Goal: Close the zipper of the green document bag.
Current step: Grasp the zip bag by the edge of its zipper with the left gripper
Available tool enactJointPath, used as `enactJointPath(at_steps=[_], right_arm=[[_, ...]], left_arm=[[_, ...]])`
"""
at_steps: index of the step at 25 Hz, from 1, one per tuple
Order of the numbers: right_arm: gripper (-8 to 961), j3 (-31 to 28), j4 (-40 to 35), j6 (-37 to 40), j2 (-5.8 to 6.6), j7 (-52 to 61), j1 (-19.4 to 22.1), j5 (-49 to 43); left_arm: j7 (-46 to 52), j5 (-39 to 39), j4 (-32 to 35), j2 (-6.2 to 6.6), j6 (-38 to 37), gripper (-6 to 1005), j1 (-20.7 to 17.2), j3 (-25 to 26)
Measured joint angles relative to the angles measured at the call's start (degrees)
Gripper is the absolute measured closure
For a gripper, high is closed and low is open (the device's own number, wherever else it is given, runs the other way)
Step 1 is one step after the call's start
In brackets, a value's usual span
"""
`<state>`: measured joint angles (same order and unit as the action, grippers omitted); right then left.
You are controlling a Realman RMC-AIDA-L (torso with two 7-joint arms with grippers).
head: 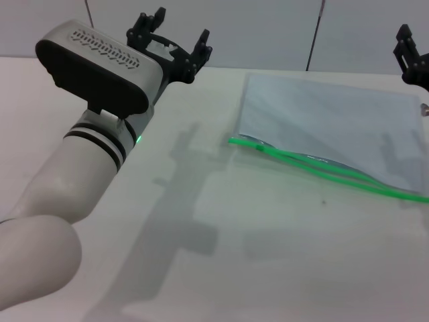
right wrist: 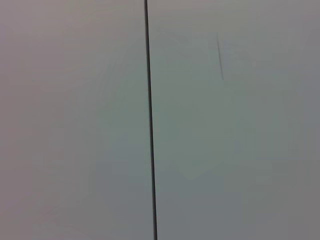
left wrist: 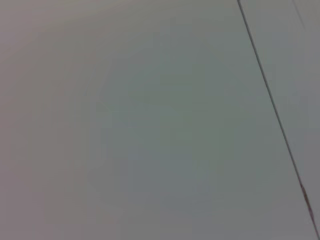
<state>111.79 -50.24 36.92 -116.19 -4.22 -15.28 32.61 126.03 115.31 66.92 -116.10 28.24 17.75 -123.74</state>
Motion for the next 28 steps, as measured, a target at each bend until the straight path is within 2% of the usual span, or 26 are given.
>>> enactJointPath(at_steps=[10,12,15,18,20,22,28], right_arm=[[377,-0.09,0.06,0.00,0.00,0.00,0.05,0.00],[377,-0.09,0.01,0.00,0.00,0.00,0.10,0.00],[377,-0.08,-0.08,0.00,0.00,0.00,0.10,0.00],[377,-0.01,-0.05,0.00,0.00,0.35,0.00,0.00],[377,-0.01,0.00,0.00,0.00,0.53,-0.01,0.00],[377,-0.02,0.01,0.00,0.00,0.56,-0.02,0.00],[377,0.08,0.05,0.00,0.00,0.59,-0.01,0.00]], left_arm=[[4.20,-0.31,1.58,0.63,-1.80,232,-0.41,0.55],[7.86,-0.12,2.36,1.67,-1.70,231,-0.76,0.51],[13.72,-0.02,3.48,4.15,-1.90,231,-0.75,0.04],[19.74,0.55,3.60,6.63,-3.26,231,0.45,-0.95],[23.01,1.78,3.61,7.81,-4.65,231,1.34,-1.49],[25.76,3.87,3.68,8.47,-6.46,231,2.01,-1.64],[27.10,8.18,5.56,8.96,-13.56,232,3.33,-1.10]])
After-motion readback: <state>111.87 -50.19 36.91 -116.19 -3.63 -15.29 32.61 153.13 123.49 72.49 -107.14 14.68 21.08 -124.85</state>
